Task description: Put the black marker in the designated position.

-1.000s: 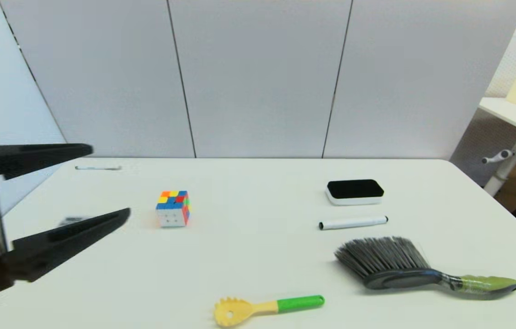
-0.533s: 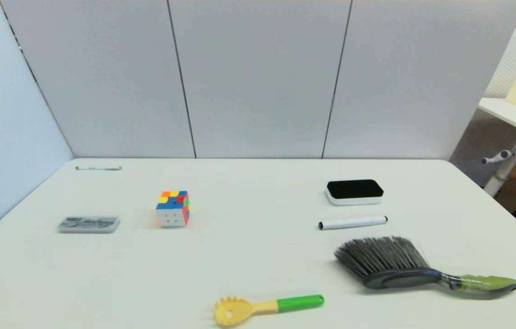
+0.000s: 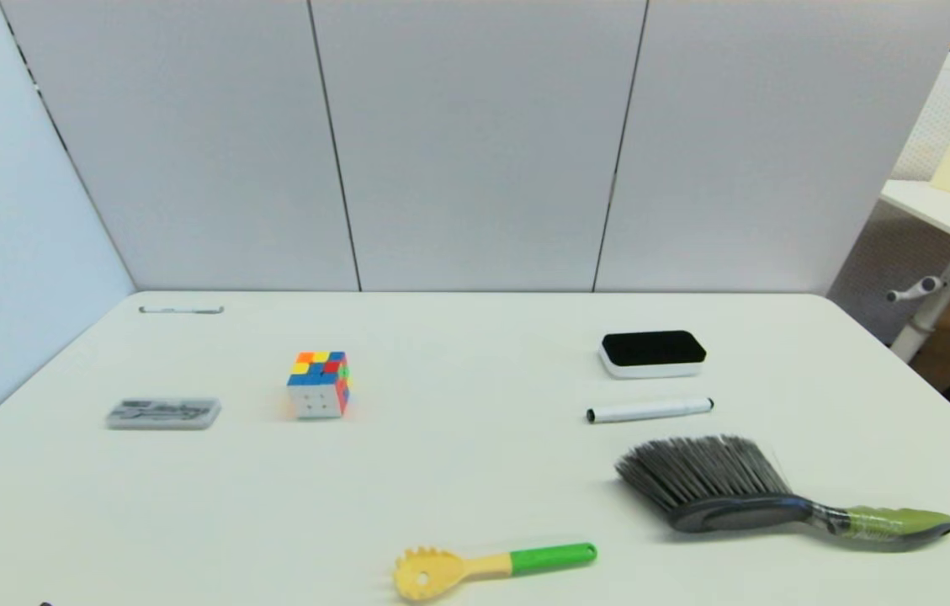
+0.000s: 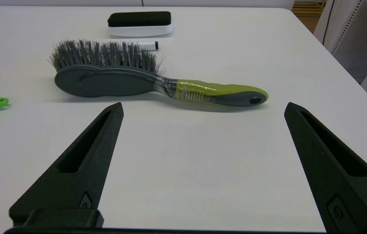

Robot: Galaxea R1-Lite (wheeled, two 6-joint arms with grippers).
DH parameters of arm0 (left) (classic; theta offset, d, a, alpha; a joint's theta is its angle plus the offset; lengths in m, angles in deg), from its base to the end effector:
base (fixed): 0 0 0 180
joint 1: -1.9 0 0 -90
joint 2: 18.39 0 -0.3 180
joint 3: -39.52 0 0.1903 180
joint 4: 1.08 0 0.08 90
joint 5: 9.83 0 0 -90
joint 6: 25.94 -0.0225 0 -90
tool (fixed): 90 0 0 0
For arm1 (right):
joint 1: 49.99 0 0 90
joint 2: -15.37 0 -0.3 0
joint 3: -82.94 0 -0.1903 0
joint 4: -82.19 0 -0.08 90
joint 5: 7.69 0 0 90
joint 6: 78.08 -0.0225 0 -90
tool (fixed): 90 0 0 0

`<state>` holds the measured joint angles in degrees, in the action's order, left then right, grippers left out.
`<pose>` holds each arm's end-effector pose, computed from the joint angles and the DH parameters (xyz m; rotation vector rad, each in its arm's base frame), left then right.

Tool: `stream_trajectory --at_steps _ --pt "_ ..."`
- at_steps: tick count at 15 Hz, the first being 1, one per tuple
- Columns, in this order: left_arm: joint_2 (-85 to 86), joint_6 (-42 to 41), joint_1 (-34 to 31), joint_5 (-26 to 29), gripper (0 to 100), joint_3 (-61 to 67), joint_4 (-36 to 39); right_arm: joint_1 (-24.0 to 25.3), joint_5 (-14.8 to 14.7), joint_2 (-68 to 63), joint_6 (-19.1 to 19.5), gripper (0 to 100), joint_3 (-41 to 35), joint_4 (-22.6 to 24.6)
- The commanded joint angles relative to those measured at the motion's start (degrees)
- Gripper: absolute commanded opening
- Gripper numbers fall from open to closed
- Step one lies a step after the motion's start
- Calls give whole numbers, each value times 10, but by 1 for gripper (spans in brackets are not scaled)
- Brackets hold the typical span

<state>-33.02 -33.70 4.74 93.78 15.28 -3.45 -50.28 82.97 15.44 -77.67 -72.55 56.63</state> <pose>-0.0018 -0.0052 0.1204 0.1462 -0.1455 -0.2778 -0.0245 0.0004 0.0770 -0.0070 0.0171 0.0065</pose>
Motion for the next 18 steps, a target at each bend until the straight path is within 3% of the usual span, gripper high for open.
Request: stream_trajectory --at_steps 1,4,8,12,18 --pt "114 13 -23 0 100 7 -128 0 0 1 0 100 0 0" --pt "147 42 -23 -39 100 -11 -195 0 0 -1 0 100 0 0" --pt "147 43 -23 -58 100 -9 -196 0 0 -1 0 100 0 0" --pt "147 68 -24 -129 100 9 -189 0 0 -1 0 100 0 0" --pt "147 86 -24 -136 100 9 -210 -1 0 -1 0 100 0 0"
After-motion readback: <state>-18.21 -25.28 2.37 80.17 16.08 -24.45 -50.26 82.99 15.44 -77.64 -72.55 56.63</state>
